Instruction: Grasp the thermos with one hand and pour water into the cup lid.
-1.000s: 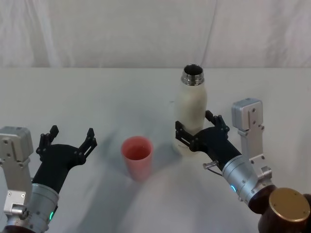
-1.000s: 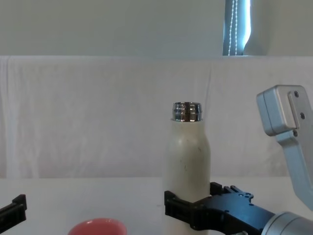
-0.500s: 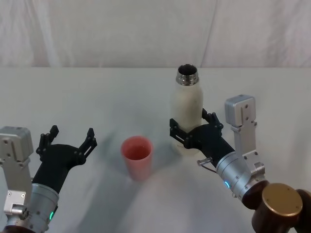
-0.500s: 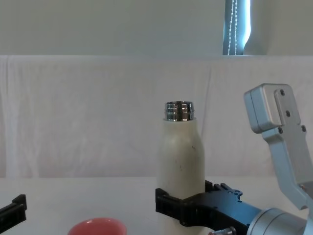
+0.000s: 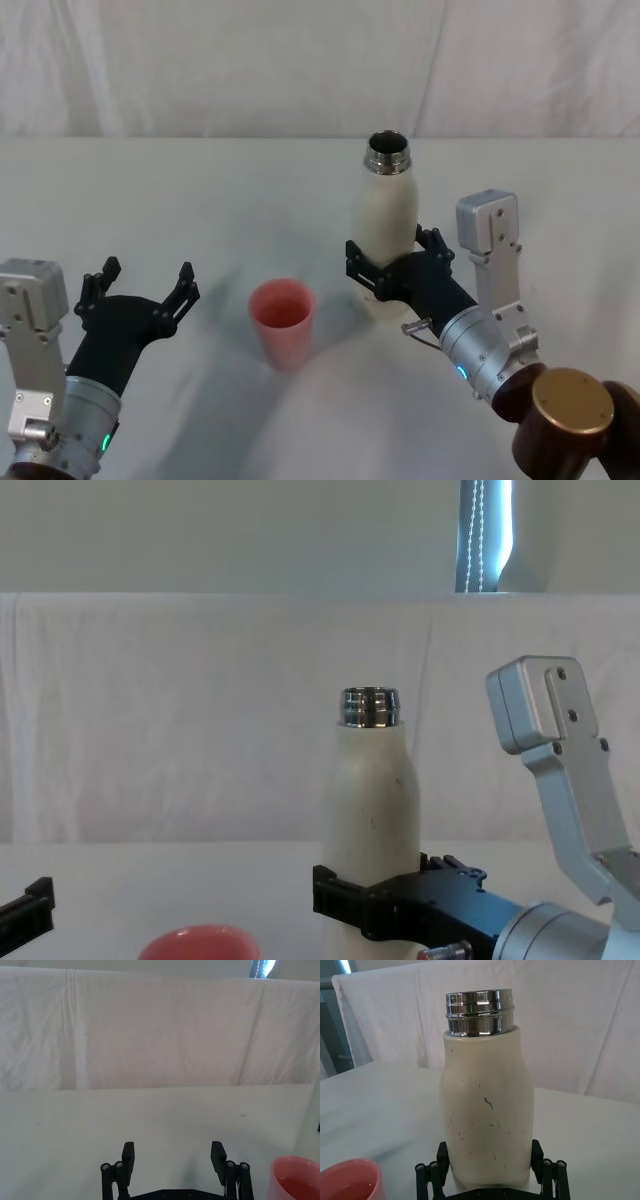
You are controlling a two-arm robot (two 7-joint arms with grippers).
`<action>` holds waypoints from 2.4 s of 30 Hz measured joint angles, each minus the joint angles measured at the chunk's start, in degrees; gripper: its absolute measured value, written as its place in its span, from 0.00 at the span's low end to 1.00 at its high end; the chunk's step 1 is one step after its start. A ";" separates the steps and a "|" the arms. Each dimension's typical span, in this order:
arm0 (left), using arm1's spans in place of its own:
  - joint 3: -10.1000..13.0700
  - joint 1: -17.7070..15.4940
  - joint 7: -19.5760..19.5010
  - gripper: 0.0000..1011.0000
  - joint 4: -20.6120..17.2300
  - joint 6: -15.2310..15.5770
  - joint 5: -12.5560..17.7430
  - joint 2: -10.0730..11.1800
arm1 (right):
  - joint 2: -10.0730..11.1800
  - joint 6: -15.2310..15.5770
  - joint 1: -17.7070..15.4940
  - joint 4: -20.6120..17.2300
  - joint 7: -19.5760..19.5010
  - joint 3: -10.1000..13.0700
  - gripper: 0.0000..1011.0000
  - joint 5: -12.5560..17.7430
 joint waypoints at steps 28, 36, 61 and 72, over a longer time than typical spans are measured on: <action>0.00 0.00 0.00 0.99 0.00 0.00 0.00 0.00 | -0.02 -0.39 0.28 -0.05 -0.03 0.94 0.95 1.71; 0.00 0.00 0.00 0.99 0.00 0.00 0.00 0.00 | 1.10 0.64 -0.54 -3.84 -0.68 1.27 0.95 1.16; 0.00 0.00 0.00 0.99 0.00 0.00 0.00 0.00 | 2.56 2.18 -2.36 -8.37 -1.41 1.91 0.95 -0.54; 0.00 0.00 0.00 0.99 0.00 0.00 0.00 0.00 | 2.55 2.14 -2.32 -8.36 -1.41 1.86 0.95 -0.51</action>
